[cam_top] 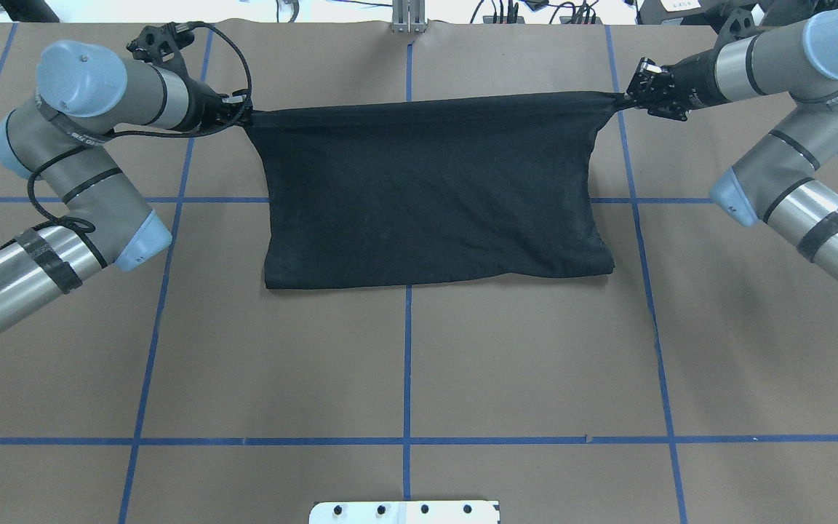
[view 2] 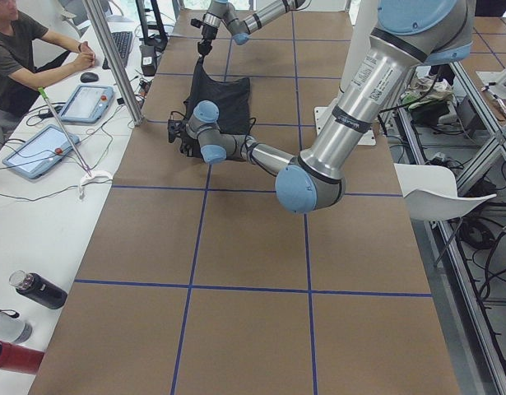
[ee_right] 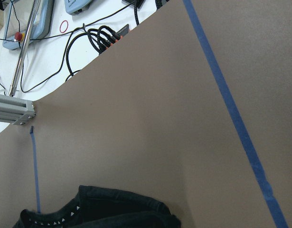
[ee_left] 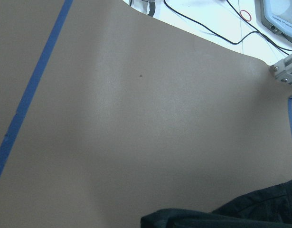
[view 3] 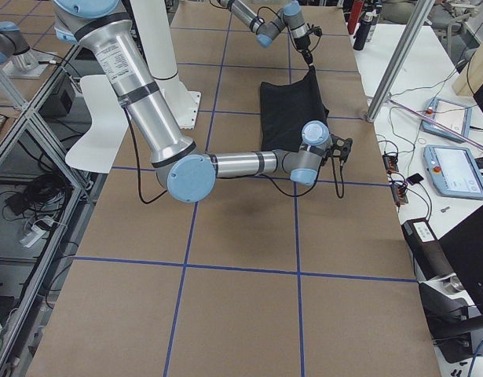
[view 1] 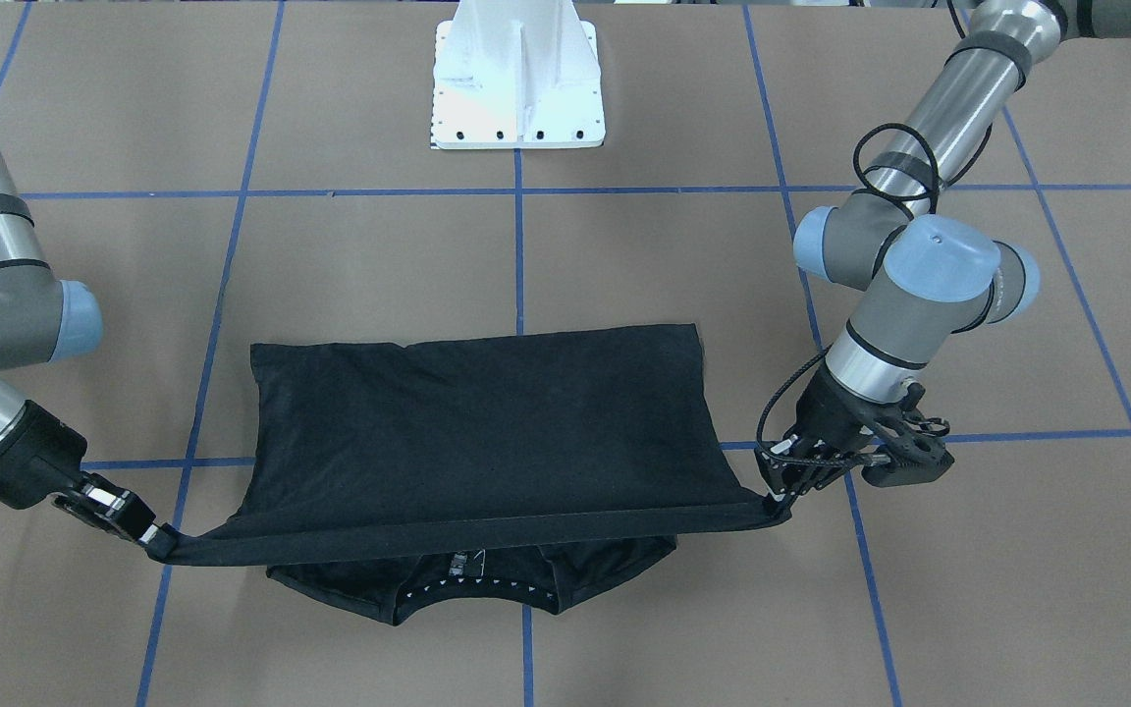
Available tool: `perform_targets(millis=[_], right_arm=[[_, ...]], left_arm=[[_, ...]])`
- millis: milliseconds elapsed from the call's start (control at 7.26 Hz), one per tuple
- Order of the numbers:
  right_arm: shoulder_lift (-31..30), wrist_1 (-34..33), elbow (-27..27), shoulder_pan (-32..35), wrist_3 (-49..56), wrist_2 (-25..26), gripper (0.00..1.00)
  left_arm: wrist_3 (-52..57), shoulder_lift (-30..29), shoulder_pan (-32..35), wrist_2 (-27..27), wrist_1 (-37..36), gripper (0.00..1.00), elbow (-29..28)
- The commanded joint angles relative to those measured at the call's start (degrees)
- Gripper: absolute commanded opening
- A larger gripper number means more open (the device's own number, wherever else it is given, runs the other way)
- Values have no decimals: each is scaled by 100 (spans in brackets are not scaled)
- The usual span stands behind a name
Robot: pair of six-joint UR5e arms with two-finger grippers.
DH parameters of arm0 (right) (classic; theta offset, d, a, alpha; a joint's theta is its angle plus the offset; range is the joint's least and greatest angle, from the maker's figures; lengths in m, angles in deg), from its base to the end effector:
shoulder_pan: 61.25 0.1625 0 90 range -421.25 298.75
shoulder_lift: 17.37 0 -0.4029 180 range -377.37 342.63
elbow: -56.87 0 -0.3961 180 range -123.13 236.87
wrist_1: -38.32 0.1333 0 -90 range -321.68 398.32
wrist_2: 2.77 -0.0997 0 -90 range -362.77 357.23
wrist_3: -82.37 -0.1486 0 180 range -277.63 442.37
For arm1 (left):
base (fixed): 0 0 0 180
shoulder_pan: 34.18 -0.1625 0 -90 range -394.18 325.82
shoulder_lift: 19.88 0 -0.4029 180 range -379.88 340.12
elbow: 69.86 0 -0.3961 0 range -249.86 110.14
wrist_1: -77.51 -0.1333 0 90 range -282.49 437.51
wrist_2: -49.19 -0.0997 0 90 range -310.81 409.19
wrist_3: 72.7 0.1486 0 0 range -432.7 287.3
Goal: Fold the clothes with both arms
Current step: 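Lower the held hem over the collar with both grippers, laying it flat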
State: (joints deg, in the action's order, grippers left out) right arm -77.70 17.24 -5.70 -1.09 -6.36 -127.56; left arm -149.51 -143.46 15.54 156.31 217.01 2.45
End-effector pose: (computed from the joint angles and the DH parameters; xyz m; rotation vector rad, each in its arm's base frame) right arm -0.3276 -0.6686 0.4421 0.1622 -1.3089 0.5006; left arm 0.4324 -0.6487 0.3582 0.3666 1.1113 -0.3934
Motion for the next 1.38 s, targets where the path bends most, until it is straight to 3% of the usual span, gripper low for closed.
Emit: perform_targets(millis=[0, 826, 964, 1102, 1239], right_arm=[[31, -19, -132, -4, -82, -27, 0], [-48, -11, -563, -312, -434, -72, 0], [-57, -19, -529, -312, -425, -72, 6], [-14, -124, -528, -312, -443, -54, 98], [13, -299, -528, -303, -365, -63, 100]], left_arm=[[-148, -131, -23, 11, -2, 0, 29], [-466, -211, -252, 29, 16, 0, 222], [-414, -193, -252, 38, 24, 46, 222], [-422, -202, -252, 29, 33, 99, 222], [-405, -184, -252, 38, 33, 100, 222]])
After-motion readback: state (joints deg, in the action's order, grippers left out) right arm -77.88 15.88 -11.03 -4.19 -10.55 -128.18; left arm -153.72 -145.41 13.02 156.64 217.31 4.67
